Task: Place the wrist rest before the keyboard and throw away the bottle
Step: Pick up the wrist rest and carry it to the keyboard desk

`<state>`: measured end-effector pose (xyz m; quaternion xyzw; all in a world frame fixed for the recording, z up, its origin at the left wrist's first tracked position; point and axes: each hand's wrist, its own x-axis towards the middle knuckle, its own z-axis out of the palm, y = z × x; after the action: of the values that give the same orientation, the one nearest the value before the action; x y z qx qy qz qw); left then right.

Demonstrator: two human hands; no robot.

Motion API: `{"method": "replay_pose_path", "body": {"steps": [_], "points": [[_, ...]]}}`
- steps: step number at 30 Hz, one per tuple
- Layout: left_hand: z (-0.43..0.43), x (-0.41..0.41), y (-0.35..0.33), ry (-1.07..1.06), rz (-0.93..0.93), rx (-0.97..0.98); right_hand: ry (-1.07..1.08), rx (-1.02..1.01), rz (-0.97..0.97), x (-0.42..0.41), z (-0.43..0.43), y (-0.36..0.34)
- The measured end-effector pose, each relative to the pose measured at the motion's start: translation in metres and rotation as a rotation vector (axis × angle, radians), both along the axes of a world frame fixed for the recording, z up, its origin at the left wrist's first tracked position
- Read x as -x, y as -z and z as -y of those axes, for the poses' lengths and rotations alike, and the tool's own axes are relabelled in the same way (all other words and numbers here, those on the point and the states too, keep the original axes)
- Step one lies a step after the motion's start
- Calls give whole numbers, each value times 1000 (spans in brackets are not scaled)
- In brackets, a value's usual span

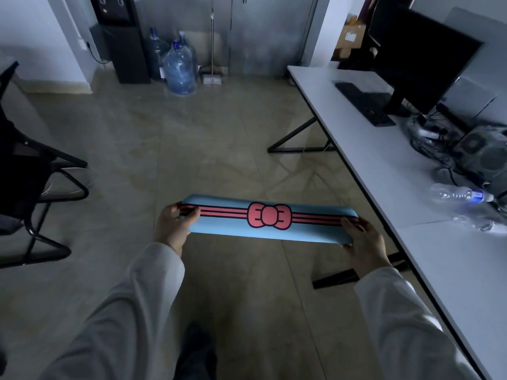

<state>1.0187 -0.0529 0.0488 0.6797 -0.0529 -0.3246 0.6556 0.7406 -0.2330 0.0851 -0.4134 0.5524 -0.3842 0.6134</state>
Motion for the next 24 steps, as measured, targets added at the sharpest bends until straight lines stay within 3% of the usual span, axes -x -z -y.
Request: {"method": "replay_pose_path", "body": {"steps": [11, 24], "points": [[131, -150, -12, 119, 39, -69, 119, 7, 31, -131, 92, -6], [328, -232, -2, 220, 57, -69, 230, 24, 24, -200, 261, 5]]}}
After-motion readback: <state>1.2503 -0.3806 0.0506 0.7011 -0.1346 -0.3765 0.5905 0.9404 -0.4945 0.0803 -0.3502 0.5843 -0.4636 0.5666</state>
